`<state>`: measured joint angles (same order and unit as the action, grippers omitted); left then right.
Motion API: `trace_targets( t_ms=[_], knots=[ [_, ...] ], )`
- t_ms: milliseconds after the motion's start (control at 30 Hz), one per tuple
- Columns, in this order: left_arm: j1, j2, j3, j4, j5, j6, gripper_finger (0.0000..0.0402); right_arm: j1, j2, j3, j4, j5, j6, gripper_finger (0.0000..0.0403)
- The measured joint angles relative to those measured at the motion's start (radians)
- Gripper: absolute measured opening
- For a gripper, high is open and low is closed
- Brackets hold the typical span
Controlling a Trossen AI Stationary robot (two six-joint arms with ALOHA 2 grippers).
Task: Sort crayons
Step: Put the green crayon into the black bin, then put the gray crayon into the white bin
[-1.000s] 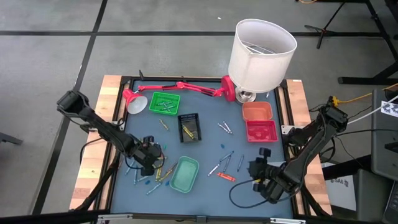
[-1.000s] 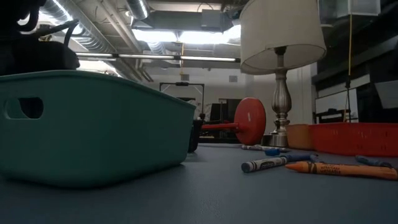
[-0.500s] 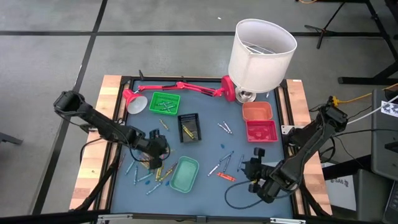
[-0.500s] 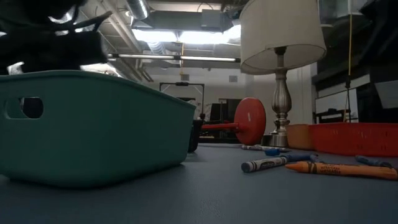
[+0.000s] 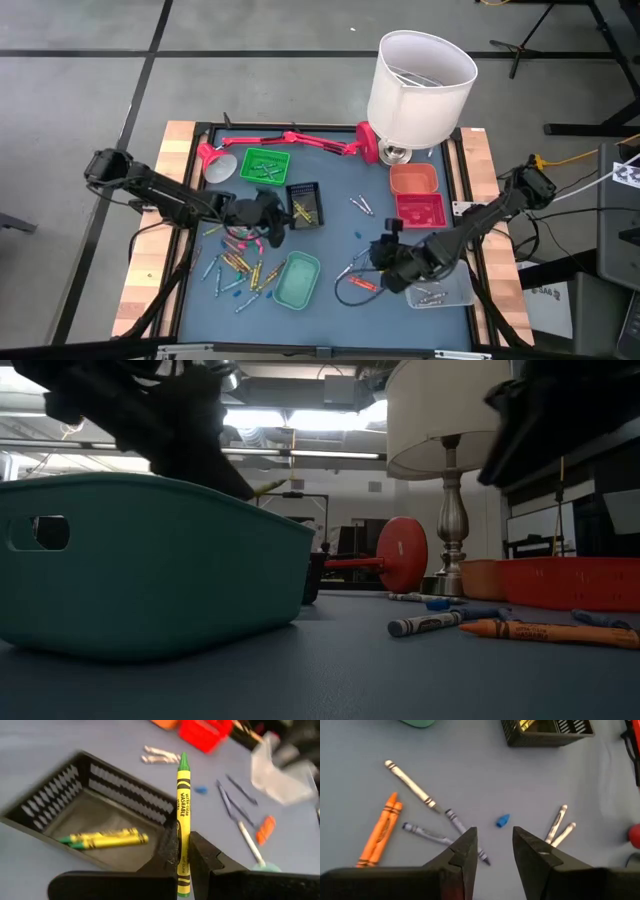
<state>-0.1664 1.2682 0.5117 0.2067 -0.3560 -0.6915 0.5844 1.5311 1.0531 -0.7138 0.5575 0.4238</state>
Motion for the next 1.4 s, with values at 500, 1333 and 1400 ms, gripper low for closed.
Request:
trace_targets(
  t_ms=[500,1333,1400],
  knots=[
    [0.093,0.004,0.000,0.046,-0.029,-0.042,0.0011,-0.223,0.000,0.000,0.036,-0.088,-0.168,0.0122],
    [0.122,0.005,0.000,0.042,-0.029,-0.009,0.0081,-0.533,0.000,0.000,0.197,-0.249,-0.168,0.0122],
    [0.122,0.005,0.000,0.041,-0.029,-0.006,0.0081,-0.554,0.000,0.000,0.210,-0.255,-0.168,0.0122]
  ],
)
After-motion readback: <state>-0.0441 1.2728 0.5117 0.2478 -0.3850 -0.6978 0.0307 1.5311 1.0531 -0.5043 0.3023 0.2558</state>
